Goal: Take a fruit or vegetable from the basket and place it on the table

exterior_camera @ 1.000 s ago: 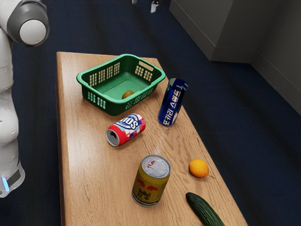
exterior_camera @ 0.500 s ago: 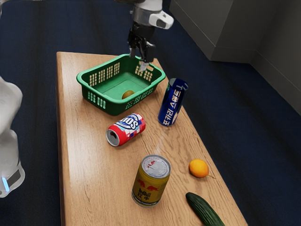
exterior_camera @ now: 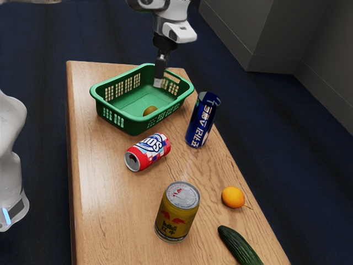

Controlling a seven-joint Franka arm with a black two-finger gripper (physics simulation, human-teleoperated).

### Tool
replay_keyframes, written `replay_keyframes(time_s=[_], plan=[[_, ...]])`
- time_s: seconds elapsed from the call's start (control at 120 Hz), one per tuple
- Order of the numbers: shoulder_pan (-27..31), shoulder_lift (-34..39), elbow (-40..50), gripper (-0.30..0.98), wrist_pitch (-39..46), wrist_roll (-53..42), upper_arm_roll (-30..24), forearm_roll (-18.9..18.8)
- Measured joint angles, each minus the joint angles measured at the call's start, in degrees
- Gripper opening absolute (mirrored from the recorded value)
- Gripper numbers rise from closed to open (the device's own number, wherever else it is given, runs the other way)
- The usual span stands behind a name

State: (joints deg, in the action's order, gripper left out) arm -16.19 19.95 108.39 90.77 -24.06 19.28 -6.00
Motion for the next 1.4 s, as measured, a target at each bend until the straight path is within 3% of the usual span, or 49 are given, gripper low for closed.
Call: replay_keyframes(time_s=[0.375, 0.55, 0.725, 0.842, 1.025, 1.192, 1.4], plan=[[0.04, -4.24, -2.01, 0.66, -3.24, -21.33, -0.28, -0.45], [2.65, 8.47, 8.55, 0.66, 0.15, -27.83, -1.25, -0.19], [2.61, 10.27, 9.60, 0.66, 0.92, -33.27, -0.29, -0.20], [2.09, 13.33, 11.81, 0.67, 7.13, -36.07, 0.00, -0.29], [-5.74, 18.27, 17.06, 0.66, 20.54, -39.48, 9.99, -0.53], [-6.04, 16.06, 19.19, 0.66, 26.21, -41.78, 15.02, -0.58], [-5.97, 12.13, 20.51, 0.66, 29.00, -43.88, 17.09, -0.59]])
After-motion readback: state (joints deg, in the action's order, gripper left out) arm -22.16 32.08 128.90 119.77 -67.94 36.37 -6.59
